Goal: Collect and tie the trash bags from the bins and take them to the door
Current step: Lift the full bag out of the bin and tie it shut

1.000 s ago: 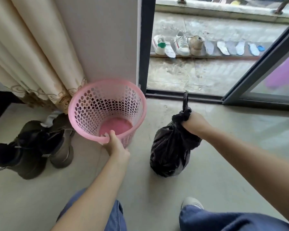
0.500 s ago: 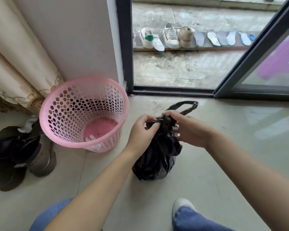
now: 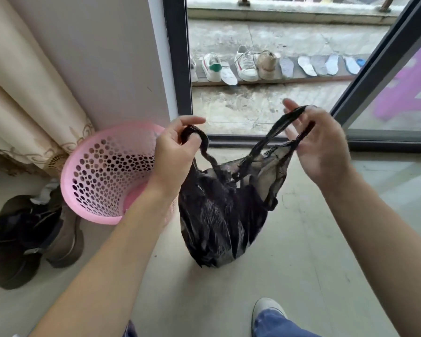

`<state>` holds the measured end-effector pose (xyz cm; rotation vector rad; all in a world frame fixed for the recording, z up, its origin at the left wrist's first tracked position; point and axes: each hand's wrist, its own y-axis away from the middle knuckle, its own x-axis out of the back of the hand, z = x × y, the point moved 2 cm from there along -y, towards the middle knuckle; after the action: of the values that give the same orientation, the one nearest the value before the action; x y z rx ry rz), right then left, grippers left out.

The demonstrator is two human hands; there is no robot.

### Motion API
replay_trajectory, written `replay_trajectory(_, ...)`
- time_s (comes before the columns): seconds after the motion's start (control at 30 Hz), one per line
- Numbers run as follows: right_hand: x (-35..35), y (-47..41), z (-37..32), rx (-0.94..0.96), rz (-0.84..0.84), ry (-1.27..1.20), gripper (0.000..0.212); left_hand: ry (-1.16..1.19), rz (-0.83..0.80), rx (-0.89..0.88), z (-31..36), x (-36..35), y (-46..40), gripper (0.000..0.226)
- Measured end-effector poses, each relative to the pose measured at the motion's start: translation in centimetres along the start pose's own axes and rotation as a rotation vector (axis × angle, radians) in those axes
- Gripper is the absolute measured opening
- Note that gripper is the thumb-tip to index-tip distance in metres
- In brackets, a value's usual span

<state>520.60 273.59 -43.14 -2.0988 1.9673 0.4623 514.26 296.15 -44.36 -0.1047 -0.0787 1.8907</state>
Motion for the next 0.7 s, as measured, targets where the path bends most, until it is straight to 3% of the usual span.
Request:
replay_trajectory(0.1,-0.1,0.5,-1.2,0.004,-0.001,-0.259,0.036,-0.104,0.224,-0.096,0.5,0.8,-0.7,0.028)
replay_trajectory(0.2,0.3,0.6,-0.8,0.03,0.037,-0.196,0.02,-0.2,0.314,0.029,-0.8,1.1,-1.3,0.018)
replay_trajectory(0.27,0.0,1.0,0.4,-0.001,-0.051,0.092,0.013,-0.343,0.232,-0.022,-1.3,0.9,-0.7,0.016)
replay_trajectory(0.37,-1.0,1.9,2.4,-0.12,-0.383,0.652,0.054,-0.422,-0.059,-0.308,0.2,-0.3,0.3,0.015)
replay_trajectory(0.43,-2.3,2.8,3.1,-0.165,-0.61,0.879,0.062,-0.386,-0.343,-0.345,1.6,-1.6,0.6,0.019)
replay_trajectory(0.53,-4.7,4.0,3.3,-0.113,-0.798,1.092,0.018,-0.377,-0.632,-0.201,2.5,-3.1,0.4,0.027)
replay_trajectory(0.63,-6.0,4.3,3.7,-0.001,-0.707,1.112,0.02,-0.378,-0.742,-0.055,2.3,-3.5,0.3,0.026)
replay_trajectory(0.7,-5.6,3.9,4.3,0.005,-0.564,1.021,0.034,-0.356,-0.651,-0.009,1.3,-3.2,0.4,0.022)
